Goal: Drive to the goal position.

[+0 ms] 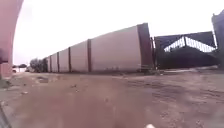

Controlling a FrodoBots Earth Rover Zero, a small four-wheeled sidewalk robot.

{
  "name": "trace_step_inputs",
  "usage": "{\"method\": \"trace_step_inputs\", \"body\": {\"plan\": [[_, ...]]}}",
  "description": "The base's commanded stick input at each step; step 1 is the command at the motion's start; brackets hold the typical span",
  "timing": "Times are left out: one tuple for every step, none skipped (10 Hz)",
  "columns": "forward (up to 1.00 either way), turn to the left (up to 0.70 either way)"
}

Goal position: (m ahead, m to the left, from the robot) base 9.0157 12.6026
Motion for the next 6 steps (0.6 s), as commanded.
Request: {"method": "trace_step_inputs", "body": {"plan": [[0.70,0.20],[0.70,0.35],[0.70,0.35],[0.70,0.35],[0.70,0.35],[0.70,0.35]]}}
